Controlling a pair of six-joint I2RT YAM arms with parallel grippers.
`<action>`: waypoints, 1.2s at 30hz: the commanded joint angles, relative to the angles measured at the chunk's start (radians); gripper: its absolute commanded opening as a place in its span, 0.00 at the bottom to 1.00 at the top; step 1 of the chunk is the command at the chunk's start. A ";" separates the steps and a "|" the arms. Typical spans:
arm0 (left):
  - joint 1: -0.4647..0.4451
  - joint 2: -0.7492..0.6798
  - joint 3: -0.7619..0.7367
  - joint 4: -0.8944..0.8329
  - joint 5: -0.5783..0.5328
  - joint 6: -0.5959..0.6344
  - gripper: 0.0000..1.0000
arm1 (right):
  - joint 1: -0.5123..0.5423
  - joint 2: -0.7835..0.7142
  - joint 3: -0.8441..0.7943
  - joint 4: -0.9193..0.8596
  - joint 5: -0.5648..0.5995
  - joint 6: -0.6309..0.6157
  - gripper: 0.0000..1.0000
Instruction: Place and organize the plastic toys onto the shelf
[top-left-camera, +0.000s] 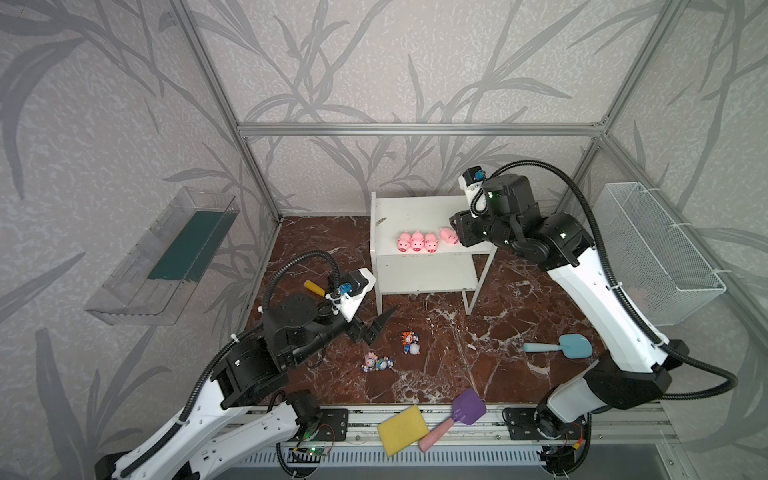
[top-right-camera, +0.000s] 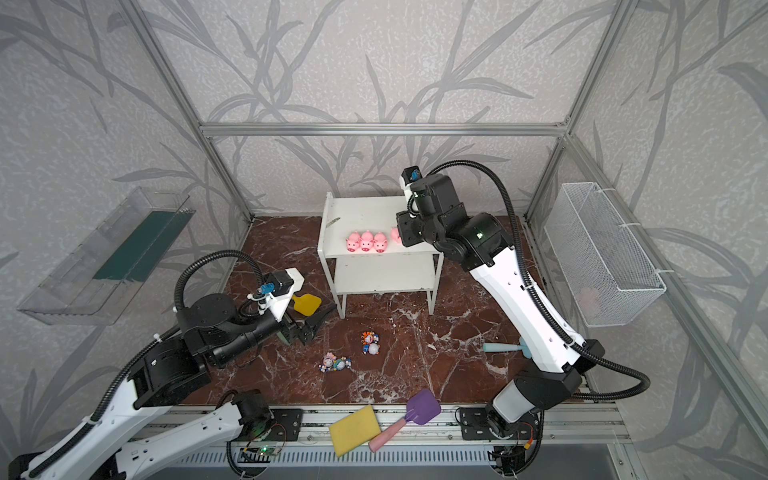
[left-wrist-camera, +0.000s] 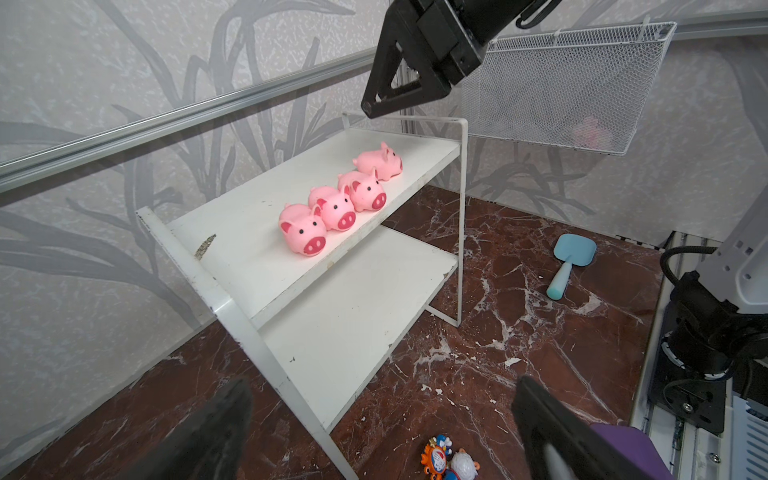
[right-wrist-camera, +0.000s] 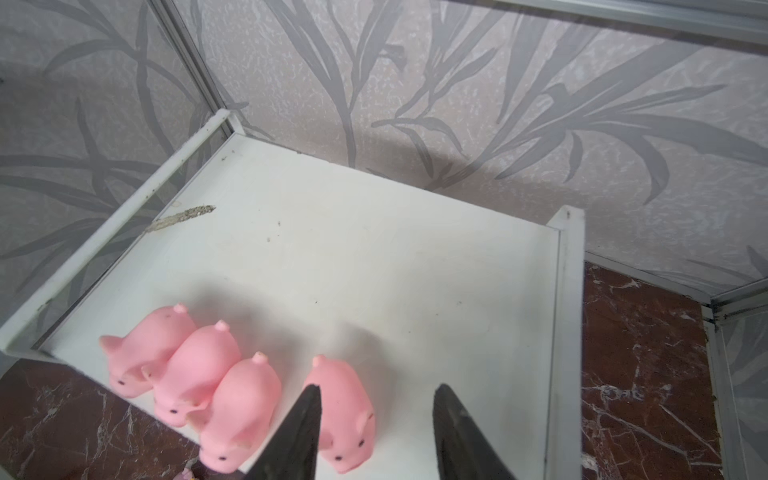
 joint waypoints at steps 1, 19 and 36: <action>0.005 -0.005 -0.007 0.017 0.007 0.003 0.99 | -0.047 0.014 0.016 -0.018 -0.034 -0.037 0.39; 0.008 0.001 -0.005 0.018 0.007 0.003 0.99 | -0.163 0.182 0.118 -0.106 -0.305 -0.201 0.31; 0.013 0.000 -0.004 0.018 0.013 -0.001 0.99 | -0.156 0.142 0.090 -0.153 -0.394 -0.264 0.30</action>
